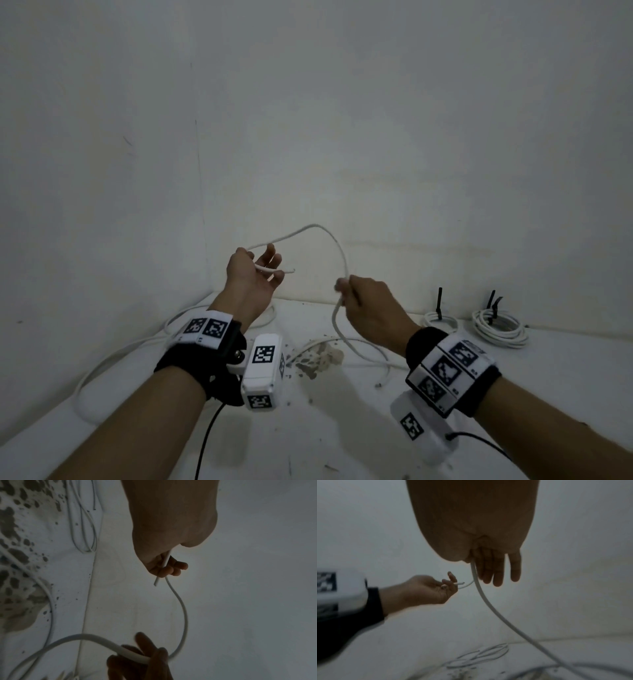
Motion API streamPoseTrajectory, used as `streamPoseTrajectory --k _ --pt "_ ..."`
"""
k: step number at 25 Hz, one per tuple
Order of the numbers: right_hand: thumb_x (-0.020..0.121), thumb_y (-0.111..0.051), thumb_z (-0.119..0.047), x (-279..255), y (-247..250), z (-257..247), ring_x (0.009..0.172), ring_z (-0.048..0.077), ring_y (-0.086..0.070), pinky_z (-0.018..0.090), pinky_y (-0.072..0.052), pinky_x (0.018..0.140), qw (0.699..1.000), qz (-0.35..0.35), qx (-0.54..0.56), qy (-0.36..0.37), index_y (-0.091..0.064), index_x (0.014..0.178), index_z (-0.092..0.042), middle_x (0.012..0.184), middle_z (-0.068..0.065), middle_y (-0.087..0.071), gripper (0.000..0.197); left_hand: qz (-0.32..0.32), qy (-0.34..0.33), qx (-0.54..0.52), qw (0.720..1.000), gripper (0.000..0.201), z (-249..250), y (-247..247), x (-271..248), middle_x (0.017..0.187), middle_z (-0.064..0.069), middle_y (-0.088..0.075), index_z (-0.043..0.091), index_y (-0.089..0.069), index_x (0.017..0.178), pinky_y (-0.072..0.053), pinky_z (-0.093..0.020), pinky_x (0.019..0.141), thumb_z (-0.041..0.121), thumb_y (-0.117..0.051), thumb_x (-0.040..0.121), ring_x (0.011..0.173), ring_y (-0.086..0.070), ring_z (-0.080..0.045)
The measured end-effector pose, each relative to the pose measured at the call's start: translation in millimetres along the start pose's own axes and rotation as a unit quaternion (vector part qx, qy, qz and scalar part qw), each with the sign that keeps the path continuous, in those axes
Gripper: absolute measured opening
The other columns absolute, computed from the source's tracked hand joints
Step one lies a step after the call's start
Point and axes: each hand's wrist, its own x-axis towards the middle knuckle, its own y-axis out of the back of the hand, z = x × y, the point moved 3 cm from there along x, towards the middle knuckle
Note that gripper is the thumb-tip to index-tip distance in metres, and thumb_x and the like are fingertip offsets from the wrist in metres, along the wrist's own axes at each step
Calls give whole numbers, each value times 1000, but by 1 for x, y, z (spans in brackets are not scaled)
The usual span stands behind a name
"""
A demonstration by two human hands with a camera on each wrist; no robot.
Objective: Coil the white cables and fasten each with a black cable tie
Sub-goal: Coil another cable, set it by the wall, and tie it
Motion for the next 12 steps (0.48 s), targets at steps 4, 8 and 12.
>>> streamPoseTrajectory --k 4,8,12 --pt "100 -40 -12 8 -7 15 82 33 -62 48 -57 78 966 0 175 -190 -44 104 -5 101 22 -61 10 -26 -15 -11 999 21 0 -9 -1 80 -6 -66 13 -44 84 -48 -32 62 18 -30 99 73 -60 -20" --pt "100 -41 -18 -3 -1 -18 68 25 -57 43 -60 70 981 -168 4 -95 -51 120 -2 92 14 -59 27 -62 -22 16 998 13 3 -10 6 85 -12 -74 17 -43 98 -55 -34 67 26 -33 101 78 -70 -25" --pt "104 -42 -18 -15 21 -72 48 9 -46 28 -48 52 968 -214 133 12 -54 101 -13 66 5 -53 13 -82 -64 327 939 19 -3 -5 -2 78 0 -77 20 -39 102 -42 -34 73 29 -23 105 73 -69 -16"
